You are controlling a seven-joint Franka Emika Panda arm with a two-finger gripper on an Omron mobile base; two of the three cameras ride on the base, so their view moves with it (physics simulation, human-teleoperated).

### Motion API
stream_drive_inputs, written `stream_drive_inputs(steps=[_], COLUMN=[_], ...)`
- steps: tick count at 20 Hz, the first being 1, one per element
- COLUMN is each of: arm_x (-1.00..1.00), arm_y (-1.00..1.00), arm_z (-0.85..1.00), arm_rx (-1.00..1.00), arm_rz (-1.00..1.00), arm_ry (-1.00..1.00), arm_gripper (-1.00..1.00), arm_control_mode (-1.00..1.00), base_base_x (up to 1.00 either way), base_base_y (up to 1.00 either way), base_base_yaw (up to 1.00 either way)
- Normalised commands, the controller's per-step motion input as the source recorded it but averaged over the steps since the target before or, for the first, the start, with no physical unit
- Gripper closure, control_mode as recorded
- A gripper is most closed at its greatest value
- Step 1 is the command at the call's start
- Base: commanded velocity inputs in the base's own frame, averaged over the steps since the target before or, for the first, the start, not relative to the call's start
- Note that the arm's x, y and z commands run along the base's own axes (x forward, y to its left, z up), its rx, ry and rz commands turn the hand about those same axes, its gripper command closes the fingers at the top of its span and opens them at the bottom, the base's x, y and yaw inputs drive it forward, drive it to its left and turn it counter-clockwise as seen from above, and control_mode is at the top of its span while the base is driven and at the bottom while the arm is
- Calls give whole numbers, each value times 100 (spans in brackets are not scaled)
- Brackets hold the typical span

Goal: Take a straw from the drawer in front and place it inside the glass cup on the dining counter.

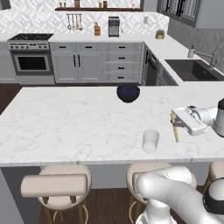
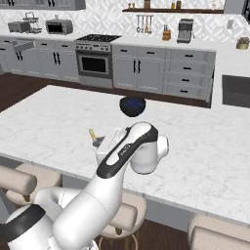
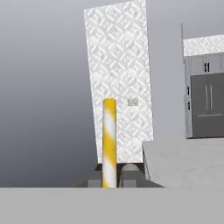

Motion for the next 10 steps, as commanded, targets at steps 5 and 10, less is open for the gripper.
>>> stream_drive_inputs(steps=[5,10], arm_x=[18,26], arm_y=[20,-18], arm_z=[-1,1], arm_rx=[25,14], arm_rz=[1,4], arm_ry=[-1,0], arm_gripper=[100,100], arm_control_mode=[-100,-100], base_base_x=[0,0], base_base_y=[0,0], base_base_yaw=[0,0])
